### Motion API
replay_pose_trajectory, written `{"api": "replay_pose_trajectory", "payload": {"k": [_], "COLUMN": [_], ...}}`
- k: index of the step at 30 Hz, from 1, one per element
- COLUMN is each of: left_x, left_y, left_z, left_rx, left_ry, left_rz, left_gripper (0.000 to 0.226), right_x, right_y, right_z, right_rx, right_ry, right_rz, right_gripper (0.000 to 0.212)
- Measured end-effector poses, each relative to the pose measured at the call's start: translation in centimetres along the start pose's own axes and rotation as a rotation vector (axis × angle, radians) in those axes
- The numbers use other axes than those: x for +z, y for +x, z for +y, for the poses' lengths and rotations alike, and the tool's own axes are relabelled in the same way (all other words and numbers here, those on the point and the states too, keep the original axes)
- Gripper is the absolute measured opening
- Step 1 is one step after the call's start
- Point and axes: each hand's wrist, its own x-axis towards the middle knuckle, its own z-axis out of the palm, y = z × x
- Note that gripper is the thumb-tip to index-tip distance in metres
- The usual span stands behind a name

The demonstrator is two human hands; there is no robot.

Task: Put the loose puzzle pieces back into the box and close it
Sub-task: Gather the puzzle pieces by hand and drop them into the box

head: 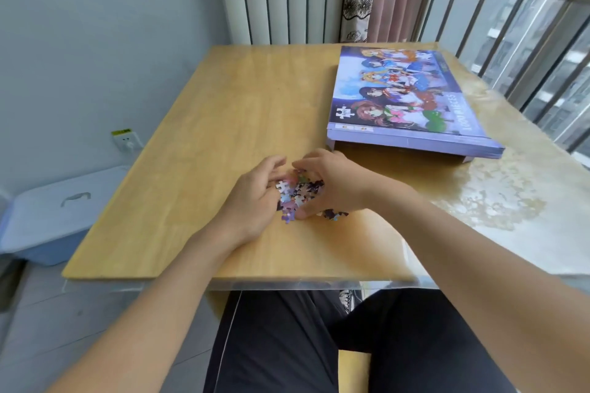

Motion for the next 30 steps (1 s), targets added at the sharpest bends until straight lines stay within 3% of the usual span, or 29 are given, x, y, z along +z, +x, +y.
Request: {"api": "replay_pose_trajectory", "payload": {"k": [6,11,18,25,27,30], "left_x": [1.3,1.8,2.0,2.7,2.5,1.8], "left_y": [-0.1,0.0,0.6,3.0,3.2,3.4], "left_z": [1.2,1.9,1.6,2.0,2.0,1.7], "left_rx": [-0.122,-0.169,-0.179,-0.239,-0.254,-0.309], "left_ry": [-0.469,-0.718,-0.733,-0.858,-0.942,-1.11], "left_rz": [0.123,0.37,0.341,0.328,0.329,0.288], "left_gripper": [0.042,0.031,0.034,0.028,0.028,0.035], "right_x": [-0.2,0.1,-0.5,-0.9,-1.2,-2.0], "right_y": [0.8,0.9,1.2,0.9,1.1,1.4], "right_z": [-0.1,0.4,0.0,0.6,1.0,0.1], "right_rx": [-0.025,-0.04,-0.045,-0.034,0.014,0.1], "right_ry": [0.033,0.074,0.038,0.053,0.156,0.69], "right_rz": [0.072,0.095,0.034,0.201,0.22,0.236], "right_gripper": [0.059,0.033,0.021,0.012,0.011,0.01]}}
